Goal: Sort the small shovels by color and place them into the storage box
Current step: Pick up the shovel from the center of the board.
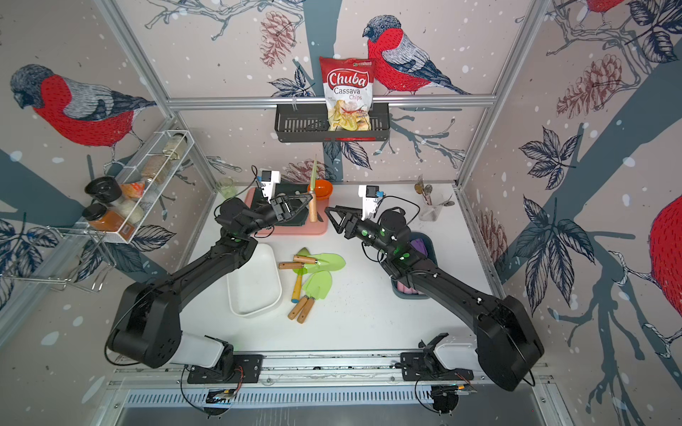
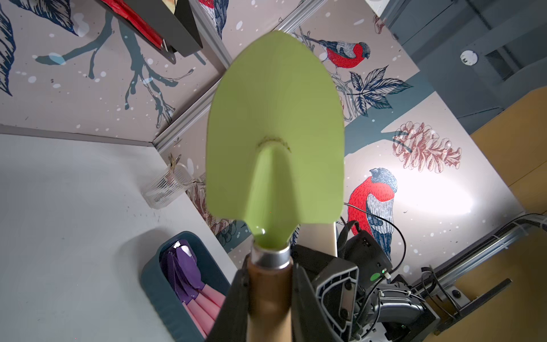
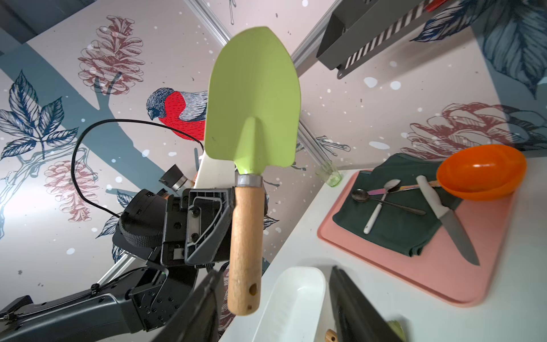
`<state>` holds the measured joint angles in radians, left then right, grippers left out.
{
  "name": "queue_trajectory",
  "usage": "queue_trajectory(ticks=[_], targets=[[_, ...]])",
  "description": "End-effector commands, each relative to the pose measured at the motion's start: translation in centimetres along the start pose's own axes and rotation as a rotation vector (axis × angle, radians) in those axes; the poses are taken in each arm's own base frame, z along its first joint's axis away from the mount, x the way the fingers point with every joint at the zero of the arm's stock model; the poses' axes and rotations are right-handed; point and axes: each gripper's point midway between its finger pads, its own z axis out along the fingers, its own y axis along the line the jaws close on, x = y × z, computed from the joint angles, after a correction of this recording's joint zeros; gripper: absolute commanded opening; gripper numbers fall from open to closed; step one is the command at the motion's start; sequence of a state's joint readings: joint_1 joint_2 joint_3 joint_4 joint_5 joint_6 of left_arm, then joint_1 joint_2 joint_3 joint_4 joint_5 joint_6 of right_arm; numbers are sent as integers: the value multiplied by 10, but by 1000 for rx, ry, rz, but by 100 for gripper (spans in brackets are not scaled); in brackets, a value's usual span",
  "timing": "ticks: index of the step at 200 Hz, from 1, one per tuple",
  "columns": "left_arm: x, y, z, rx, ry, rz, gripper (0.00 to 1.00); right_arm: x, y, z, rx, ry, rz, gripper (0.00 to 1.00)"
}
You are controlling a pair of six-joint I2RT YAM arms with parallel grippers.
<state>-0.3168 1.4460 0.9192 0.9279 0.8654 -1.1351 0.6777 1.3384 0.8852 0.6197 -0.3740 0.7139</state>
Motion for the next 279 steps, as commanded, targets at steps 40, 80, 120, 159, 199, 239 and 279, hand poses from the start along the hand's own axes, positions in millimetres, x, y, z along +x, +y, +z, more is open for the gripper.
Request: queue_trajectory(ticks=[40, 80, 120, 159, 199, 239, 279], targets=[[-8, -25, -6, 73, -50, 31, 0, -6, 28, 28, -160, 29, -4, 61], [-8, -26, -7, 77, -53, 23, 0, 0, 37, 47, -224, 80, 14, 55], [-7, -22, -9, 55, -58, 7, 0, 3, 39, 58, -250, 127, 20, 15], [2, 6, -14, -63, -22, 0, 11, 4, 30, 53, -177, 139, -4, 0], [4, 68, -51, -350, 50, 74, 45, 13, 0, 47, 24, 168, -18, 0], [10, 135, -135, -794, 190, 109, 53, 32, -22, 40, 128, 214, -4, 0], [56, 182, -194, -1042, 195, -94, 57, 53, -32, 40, 144, 263, 18, 0]])
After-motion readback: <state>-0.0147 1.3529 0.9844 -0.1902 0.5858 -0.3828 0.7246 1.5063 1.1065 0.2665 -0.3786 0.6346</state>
